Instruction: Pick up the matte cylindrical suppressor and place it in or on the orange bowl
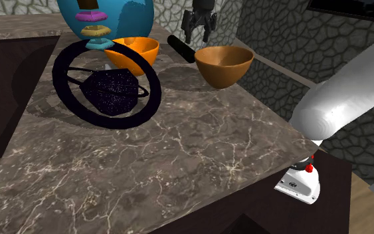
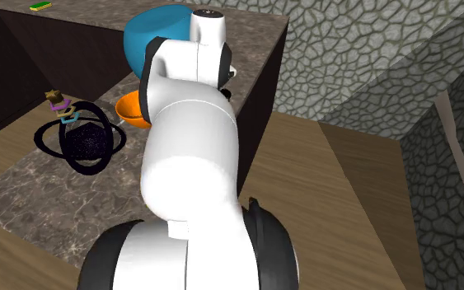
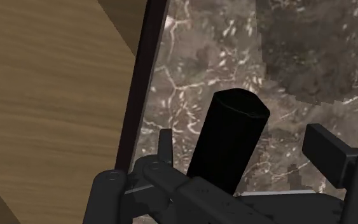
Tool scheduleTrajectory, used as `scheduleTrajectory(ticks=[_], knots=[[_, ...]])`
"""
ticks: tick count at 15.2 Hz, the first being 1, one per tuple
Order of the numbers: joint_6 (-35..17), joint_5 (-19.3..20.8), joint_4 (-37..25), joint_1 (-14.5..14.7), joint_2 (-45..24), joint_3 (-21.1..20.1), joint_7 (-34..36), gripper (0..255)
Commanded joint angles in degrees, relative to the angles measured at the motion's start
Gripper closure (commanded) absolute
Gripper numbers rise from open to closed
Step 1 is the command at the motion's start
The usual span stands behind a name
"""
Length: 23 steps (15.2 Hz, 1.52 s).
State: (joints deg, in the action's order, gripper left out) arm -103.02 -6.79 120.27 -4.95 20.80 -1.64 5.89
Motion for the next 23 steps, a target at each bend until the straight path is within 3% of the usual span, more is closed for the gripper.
scheduleTrajectory(ticks=[1,7,15,22,23], knots=[[-0.91,-0.76,-3.70,-0.60,-4.41,0.27,2.12,0],[-2.37,-2.94,-14.04,-2.19,-15.73,1.73,6.81,0],[-8.06,-3.23,-9.19,-1.80,-16.51,1.28,6.64,0],[-8.04,-3.23,-9.20,-1.80,-16.50,1.28,6.64,0],[-8.04,-3.23,-9.20,-1.80,-16.50,1.28,6.64,255]])
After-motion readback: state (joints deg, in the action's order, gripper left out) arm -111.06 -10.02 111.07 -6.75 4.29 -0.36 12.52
